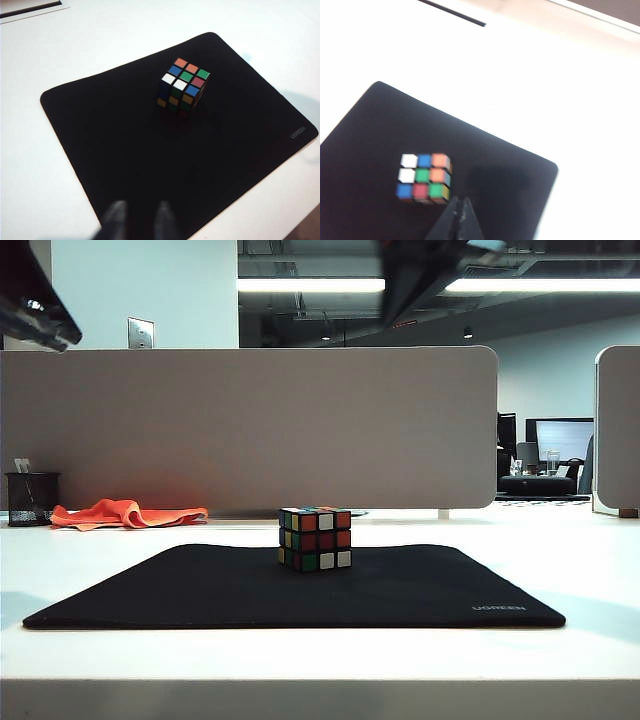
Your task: Pick up the cube on the right side of the mouse pad, then place it in the center of the mouse pad.
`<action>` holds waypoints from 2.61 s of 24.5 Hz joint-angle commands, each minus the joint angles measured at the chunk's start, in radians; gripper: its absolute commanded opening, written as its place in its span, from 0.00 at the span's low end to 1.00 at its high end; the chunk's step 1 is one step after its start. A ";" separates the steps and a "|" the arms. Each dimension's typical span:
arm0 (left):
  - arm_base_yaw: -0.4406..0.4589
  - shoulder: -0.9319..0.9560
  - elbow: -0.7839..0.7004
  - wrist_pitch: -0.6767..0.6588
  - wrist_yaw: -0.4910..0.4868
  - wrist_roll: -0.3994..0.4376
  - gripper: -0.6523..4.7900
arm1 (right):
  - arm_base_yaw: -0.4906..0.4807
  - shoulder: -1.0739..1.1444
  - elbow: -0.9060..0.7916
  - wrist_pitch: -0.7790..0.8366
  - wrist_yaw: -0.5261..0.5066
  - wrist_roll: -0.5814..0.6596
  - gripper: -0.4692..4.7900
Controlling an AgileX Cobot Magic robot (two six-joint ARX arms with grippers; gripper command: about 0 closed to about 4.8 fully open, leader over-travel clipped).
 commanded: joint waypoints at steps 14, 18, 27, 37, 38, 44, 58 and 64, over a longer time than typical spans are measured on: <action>0.000 -0.208 0.006 -0.038 -0.109 -0.026 0.11 | -0.189 -0.415 -0.076 -0.060 0.078 -0.006 0.08; 0.000 -0.294 0.004 -0.059 -0.157 -0.050 0.11 | -0.188 -0.520 -0.198 0.001 0.079 -0.006 0.08; 0.000 -0.460 -0.053 -0.030 -0.216 -0.119 0.11 | -0.188 -0.831 -0.600 0.219 0.111 0.001 0.08; 0.001 -0.475 -0.254 0.106 -0.229 -0.205 0.11 | -0.188 -1.057 -1.008 0.309 0.225 0.048 0.08; 0.001 -0.476 -0.291 0.165 -0.230 -0.198 0.11 | -0.188 -1.072 -1.053 0.330 0.225 0.049 0.10; 0.000 -0.478 -0.459 0.404 -0.240 -0.198 0.11 | -0.188 -1.183 -1.226 0.547 0.198 0.045 0.09; 0.000 -0.478 -0.691 0.679 -0.240 -0.201 0.11 | -0.188 -1.467 -1.438 0.589 0.067 -0.011 0.09; 0.001 -0.479 -0.769 0.709 -0.223 -0.192 0.11 | -0.187 -1.545 -1.533 0.590 0.066 -0.011 0.09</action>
